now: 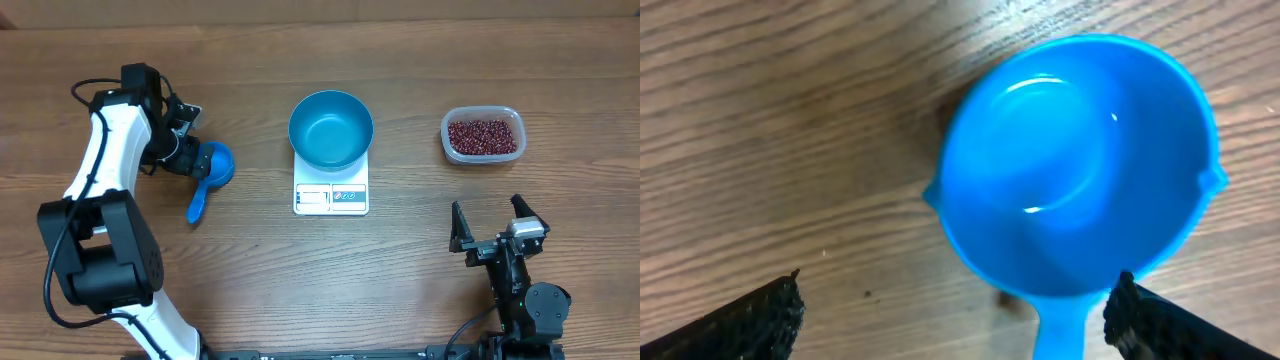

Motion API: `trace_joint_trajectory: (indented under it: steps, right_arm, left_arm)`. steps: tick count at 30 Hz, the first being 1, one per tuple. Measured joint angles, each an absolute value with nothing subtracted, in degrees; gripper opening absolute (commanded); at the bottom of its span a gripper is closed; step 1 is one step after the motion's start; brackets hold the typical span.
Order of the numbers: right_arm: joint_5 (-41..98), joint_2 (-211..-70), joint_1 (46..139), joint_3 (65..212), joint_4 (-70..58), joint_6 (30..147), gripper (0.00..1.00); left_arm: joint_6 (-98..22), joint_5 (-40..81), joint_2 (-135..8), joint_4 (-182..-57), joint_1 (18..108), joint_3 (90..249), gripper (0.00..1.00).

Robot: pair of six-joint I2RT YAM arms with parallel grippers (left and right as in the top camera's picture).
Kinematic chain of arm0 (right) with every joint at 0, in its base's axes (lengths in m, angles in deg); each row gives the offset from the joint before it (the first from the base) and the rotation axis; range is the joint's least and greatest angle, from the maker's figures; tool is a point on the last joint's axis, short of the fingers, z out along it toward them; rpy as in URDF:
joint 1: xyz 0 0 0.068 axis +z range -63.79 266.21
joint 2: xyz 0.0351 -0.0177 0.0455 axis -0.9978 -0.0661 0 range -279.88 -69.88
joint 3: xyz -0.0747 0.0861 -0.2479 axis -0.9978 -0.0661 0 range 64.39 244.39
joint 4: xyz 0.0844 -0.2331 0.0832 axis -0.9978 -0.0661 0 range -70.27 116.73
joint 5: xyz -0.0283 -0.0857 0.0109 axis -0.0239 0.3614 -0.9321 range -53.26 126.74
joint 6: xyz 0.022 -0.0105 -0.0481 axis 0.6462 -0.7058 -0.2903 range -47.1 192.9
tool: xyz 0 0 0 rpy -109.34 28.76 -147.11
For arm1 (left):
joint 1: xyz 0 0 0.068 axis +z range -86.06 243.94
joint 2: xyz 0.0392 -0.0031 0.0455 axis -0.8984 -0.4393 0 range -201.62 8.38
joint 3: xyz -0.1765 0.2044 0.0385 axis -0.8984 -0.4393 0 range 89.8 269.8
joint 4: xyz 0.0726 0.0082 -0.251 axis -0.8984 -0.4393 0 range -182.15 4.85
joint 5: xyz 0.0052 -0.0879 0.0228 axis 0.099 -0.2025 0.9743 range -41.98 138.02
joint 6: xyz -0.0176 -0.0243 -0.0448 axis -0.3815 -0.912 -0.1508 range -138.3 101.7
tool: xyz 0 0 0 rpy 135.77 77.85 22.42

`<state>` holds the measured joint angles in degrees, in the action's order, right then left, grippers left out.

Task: Scoop item into bowl and weigh 150g on scale
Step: 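Lower the left gripper and close it on the blue scoop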

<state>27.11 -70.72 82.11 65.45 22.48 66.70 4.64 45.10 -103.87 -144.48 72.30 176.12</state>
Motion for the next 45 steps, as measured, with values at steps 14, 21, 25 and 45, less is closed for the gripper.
trace_joint_trajectory:
  steps: [14, 21, 25, 45]
  right_arm:
    - [27.13, -70.72, 82.11, 65.45, 22.44, 66.73, 1.0]
    - [27.11, -70.72, 82.11, 65.45, 22.46, 66.7, 1.0]
    - [27.13, -70.72, 82.11, 65.45, 22.46, 66.7, 1.0]
    - [27.11, -70.72, 82.11, 65.45, 22.44, 66.7, 1.0]
  left_arm:
    - [4.84, 45.3, -104.41, -139.35, 72.3, 176.12, 1.0]
    - [4.84, 45.3, -104.41, -139.08, 72.3, 176.12, 1.0]
    - [4.84, 45.27, -104.41, -138.27, 72.3, 176.12, 1.0]
    - [4.84, 45.27, -109.92, -136.74, 72.3, 176.12, 0.99]
